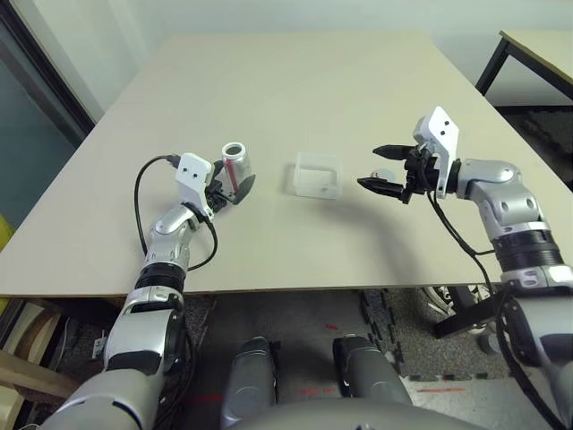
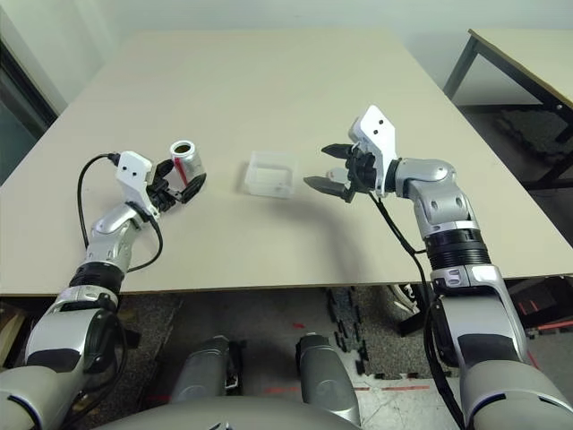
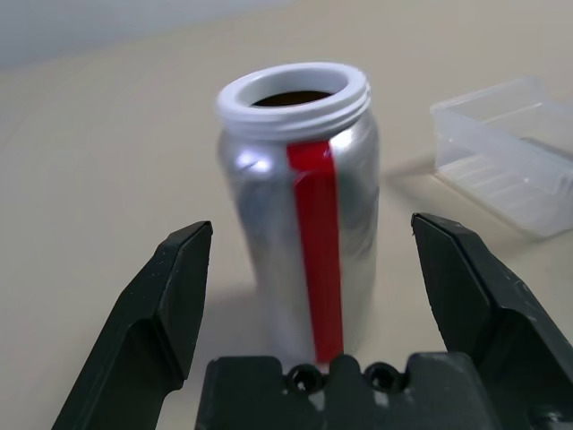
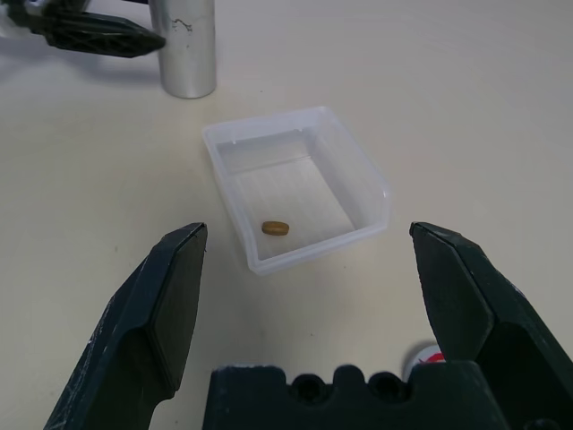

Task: Pour the medicine from the bottle into the box.

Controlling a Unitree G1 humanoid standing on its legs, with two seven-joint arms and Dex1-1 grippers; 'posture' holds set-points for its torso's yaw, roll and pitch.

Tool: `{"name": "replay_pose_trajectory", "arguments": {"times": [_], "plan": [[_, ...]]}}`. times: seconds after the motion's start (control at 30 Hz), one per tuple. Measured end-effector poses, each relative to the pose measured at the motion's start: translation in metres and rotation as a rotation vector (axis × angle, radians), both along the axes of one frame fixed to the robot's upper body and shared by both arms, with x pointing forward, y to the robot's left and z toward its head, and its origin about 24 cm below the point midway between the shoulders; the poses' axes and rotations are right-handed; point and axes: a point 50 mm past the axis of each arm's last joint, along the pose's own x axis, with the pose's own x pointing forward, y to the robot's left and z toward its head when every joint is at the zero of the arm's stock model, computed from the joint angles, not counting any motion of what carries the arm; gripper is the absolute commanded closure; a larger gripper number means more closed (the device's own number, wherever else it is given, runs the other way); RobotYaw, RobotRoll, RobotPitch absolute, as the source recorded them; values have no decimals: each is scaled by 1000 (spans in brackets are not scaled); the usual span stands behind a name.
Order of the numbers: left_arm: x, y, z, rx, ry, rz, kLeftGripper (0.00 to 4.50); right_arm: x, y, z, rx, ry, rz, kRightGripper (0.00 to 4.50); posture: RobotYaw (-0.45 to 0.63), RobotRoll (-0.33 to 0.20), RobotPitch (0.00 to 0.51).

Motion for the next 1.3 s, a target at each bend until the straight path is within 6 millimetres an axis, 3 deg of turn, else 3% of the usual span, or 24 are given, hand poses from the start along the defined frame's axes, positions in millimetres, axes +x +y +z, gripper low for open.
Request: {"name": "replay_pose_trajectory", "arguments": {"times": [0.17,0.33,0.63,0.83,1.03,1.3], "plan": [[-22,11,5,-35,2,24,34,0,-2,0,-2,-1,-8,0,-44,0,62],[-37,49,12,-77,25,205,34,-4,-11,-6,-7,18,-41,0,-27,0,59],[-23,108,16,-92,32,673,34,-3,-43,-11,25,-10,-248,0,-36,0,49],[-8,103,13,-66,9,717,34,2,-72,-13,184,-130,-645,0,-57,0,42],[0,98,13,-54,-10,725,34,-4,-105,-28,342,-195,-1097,0,-59,0,41],[-3,104,6,-49,-1,808,34,-7,-112,-64,268,-165,-1331,0,-60,0,48]]}}
